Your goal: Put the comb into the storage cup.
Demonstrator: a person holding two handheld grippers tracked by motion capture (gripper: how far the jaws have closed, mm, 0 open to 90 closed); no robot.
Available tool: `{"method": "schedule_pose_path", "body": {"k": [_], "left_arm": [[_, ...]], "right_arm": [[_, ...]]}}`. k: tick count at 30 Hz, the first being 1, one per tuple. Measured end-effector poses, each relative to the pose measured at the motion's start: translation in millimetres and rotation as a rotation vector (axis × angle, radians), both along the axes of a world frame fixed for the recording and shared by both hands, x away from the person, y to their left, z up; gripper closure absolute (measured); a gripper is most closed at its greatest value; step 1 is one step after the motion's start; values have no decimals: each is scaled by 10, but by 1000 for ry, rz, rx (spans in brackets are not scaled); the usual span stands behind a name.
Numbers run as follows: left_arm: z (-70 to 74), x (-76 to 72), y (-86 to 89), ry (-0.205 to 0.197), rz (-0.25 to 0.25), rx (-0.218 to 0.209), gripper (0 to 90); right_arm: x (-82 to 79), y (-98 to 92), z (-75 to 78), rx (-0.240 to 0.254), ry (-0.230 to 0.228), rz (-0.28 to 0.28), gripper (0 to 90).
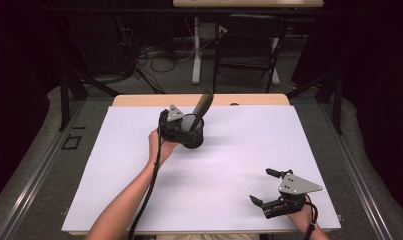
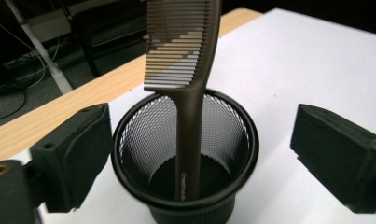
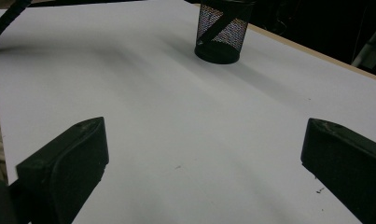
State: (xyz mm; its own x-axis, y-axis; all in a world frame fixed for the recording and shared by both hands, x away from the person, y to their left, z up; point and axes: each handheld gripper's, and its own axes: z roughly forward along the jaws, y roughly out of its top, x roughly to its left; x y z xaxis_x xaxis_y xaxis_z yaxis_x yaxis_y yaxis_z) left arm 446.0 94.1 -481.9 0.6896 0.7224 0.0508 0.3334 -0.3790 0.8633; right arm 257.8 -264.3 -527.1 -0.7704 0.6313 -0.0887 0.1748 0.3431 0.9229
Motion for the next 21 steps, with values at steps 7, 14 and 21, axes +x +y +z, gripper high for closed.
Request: {"method": "schedule_pose_path", "body": {"k": [7,14,21], "left_arm": [[27,-69,111,21,-6,20,2],[56,-140,203,28,-6,31,1],[35,-223,273,33,-5,48,1]], "right_arm": [[6,-2,-3,3,1,-7,3],[7,-2,-6,-1,8,-9,3],[5,-1,-3,-4,5,-8,3]]}}
